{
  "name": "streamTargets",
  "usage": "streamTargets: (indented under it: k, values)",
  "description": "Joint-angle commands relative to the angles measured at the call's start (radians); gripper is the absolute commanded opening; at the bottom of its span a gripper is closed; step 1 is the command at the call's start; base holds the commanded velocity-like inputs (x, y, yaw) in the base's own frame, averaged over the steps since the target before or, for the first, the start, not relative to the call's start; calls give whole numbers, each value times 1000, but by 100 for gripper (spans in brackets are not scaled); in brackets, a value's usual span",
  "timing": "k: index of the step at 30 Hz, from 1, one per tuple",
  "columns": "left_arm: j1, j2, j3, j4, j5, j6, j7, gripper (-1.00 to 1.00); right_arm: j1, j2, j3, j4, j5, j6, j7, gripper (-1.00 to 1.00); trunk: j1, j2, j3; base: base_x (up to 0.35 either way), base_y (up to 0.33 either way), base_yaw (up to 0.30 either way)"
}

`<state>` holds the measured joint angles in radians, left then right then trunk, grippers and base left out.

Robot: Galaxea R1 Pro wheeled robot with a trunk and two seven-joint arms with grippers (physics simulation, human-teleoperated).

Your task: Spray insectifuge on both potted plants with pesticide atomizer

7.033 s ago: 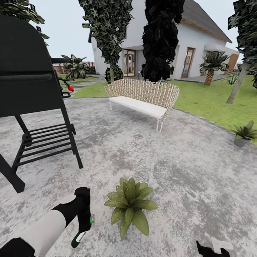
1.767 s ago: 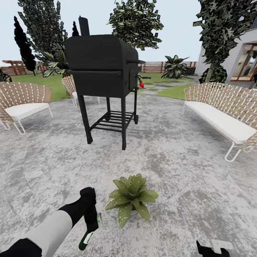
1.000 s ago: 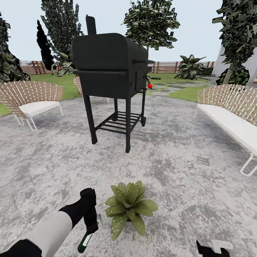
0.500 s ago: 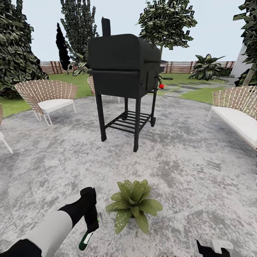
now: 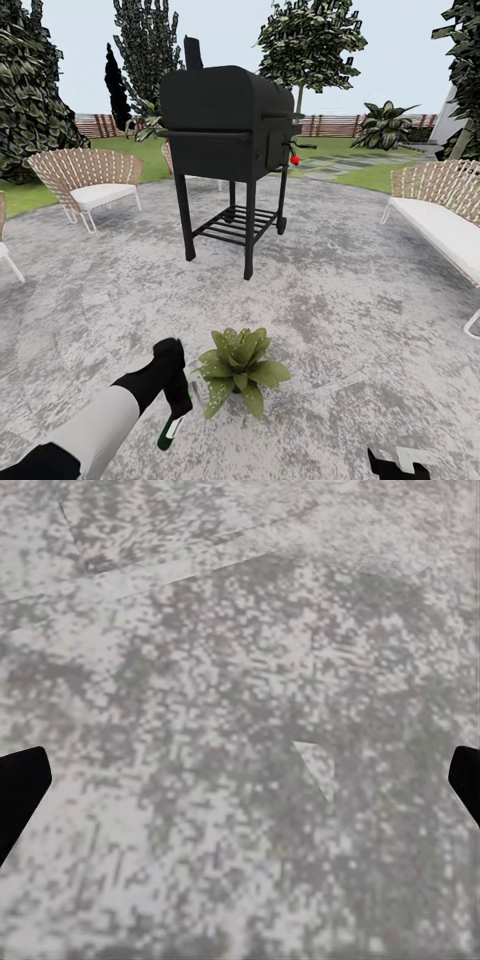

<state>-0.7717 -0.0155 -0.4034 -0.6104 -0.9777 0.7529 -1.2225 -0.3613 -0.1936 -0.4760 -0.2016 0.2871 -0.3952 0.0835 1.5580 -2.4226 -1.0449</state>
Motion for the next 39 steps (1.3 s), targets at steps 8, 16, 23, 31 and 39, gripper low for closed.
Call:
streamTargets:
  k: [8,16,23,31,39]
  values:
    - [-15,-7,-5,-3,-18,10,-108,-100,-1,0,-8,1,4,-4,7,100,0,0,-2,-1,-1,123]
    - [-15,-9,-6,-2,-19,11,-118,-100,-1,1,-7,1,5,-4,7,100,0,0,-5,47,-7,250]
    - [-7,-9,-6,-2,-19,10,-118,-100,-1,1,-7,1,4,-4,7,100,0,0,-6,280,-125,25]
    - [-2,-8,-7,0,-19,9,-117,-100,-1,1,-7,1,4,-4,7,100,0,0,-6,120,-225,0]
    - [0,-6,-9,9,-19,9,-118,-100,-1,1,-7,1,4,-4,7,100,0,0,-3,-33,-109,106]
